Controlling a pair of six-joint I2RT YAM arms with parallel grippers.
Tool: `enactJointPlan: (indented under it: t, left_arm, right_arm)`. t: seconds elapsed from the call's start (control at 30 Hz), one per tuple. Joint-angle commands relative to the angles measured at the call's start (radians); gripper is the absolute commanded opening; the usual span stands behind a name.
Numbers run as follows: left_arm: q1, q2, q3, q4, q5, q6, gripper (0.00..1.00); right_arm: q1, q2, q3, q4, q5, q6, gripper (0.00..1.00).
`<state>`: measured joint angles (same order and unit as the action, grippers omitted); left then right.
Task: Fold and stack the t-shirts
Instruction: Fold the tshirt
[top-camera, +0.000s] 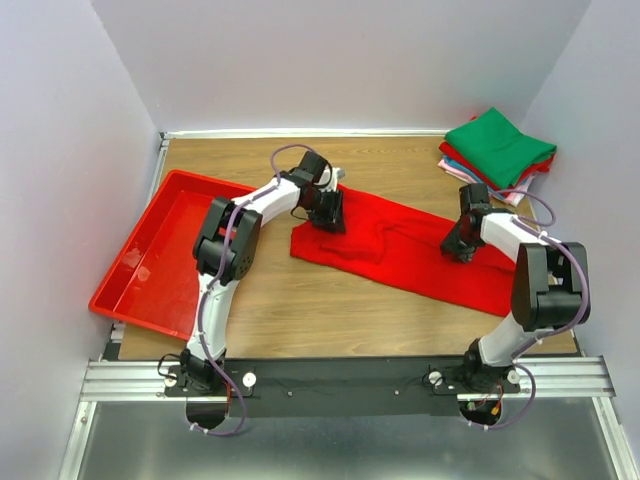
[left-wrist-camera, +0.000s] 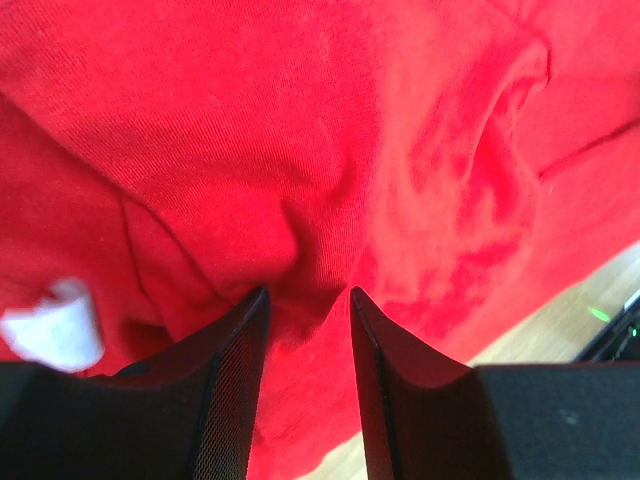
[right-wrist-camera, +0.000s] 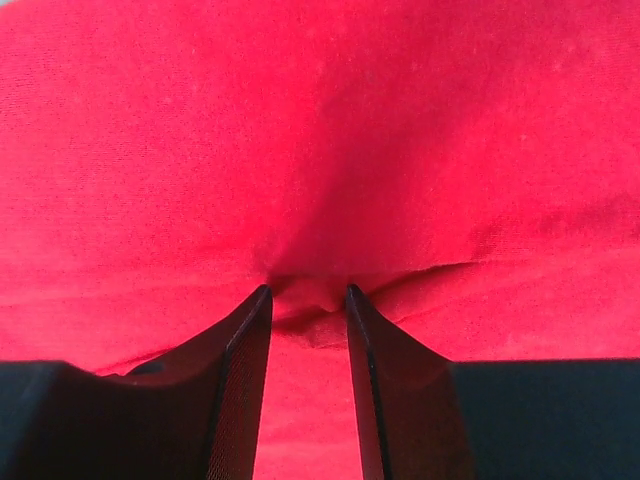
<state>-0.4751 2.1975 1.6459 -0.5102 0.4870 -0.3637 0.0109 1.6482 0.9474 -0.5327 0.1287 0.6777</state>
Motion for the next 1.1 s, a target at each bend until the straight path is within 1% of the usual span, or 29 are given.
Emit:
enactJointPlan:
  t: [0.0, 0.03, 0.1, 0.2, 0.23, 0.37, 0.5, 0.53, 0.6, 0.63, 0.67, 0.8, 0.83, 0.9, 0.97, 1.07]
  left_arm:
    - [0.012, 0.120, 0.079, -0.043, -0.103, 0.048, 0.47]
    - [0.012, 0.133, 0.100, -0.050, -0.108, 0.051, 0.47]
    - [0.012, 0.157, 0.144, -0.068, -0.119, 0.063, 0.47]
    - [0.012, 0.215, 0.253, -0.097, -0.139, 0.078, 0.47]
    - [0.012, 0.225, 0.268, -0.100, -0.143, 0.081, 0.47]
    - [0.012, 0.255, 0.331, -0.108, -0.159, 0.097, 0.47]
    - [0.012, 0.271, 0.399, -0.111, -0.169, 0.104, 0.47]
    - [0.012, 0.278, 0.448, -0.119, -0.171, 0.103, 0.47]
    - [0.013, 0.281, 0.503, -0.149, -0.177, 0.103, 0.47]
    - [0.012, 0.269, 0.549, -0.155, -0.183, 0.097, 0.47]
    - [0.012, 0.254, 0.561, -0.159, -0.198, 0.091, 0.47]
    - [0.012, 0.147, 0.552, -0.137, -0.248, 0.060, 0.47]
    - [0.010, 0.101, 0.520, -0.133, -0.254, 0.052, 0.47]
    - [0.007, 0.041, 0.453, -0.123, -0.255, 0.042, 0.47]
    - [-0.002, 0.010, 0.402, -0.123, -0.252, 0.042, 0.47]
    - [-0.020, -0.033, 0.284, -0.108, -0.237, 0.039, 0.47]
  right_arm:
    - [-0.006, -0.031, -0.107, -0.026, -0.123, 0.089, 0.42]
    - [-0.006, -0.051, -0.119, -0.027, -0.158, 0.097, 0.42]
    - [-0.006, -0.088, -0.150, -0.036, -0.170, 0.108, 0.42]
    - [-0.008, -0.169, -0.189, -0.052, -0.207, 0.131, 0.42]
    - [-0.006, -0.169, -0.200, -0.056, -0.213, 0.137, 0.42]
    - [-0.005, -0.257, -0.229, -0.090, -0.216, 0.151, 0.42]
    - [-0.005, -0.312, -0.229, -0.128, -0.225, 0.158, 0.42]
    - [-0.003, -0.321, -0.226, -0.133, -0.227, 0.155, 0.42]
    - [-0.002, -0.340, -0.191, -0.168, -0.215, 0.139, 0.42]
    - [-0.003, -0.343, -0.173, -0.205, -0.186, 0.131, 0.42]
    - [-0.003, -0.347, -0.132, -0.222, -0.167, 0.125, 0.43]
    - [-0.003, -0.334, -0.078, -0.266, -0.058, 0.085, 0.46]
    - [-0.002, -0.314, -0.076, -0.268, -0.022, 0.079, 0.46]
    - [-0.002, -0.283, -0.072, -0.273, 0.002, 0.072, 0.47]
    - [-0.003, -0.243, -0.073, -0.268, 0.032, 0.068, 0.47]
    - [-0.003, -0.203, -0.075, -0.241, 0.055, 0.053, 0.49]
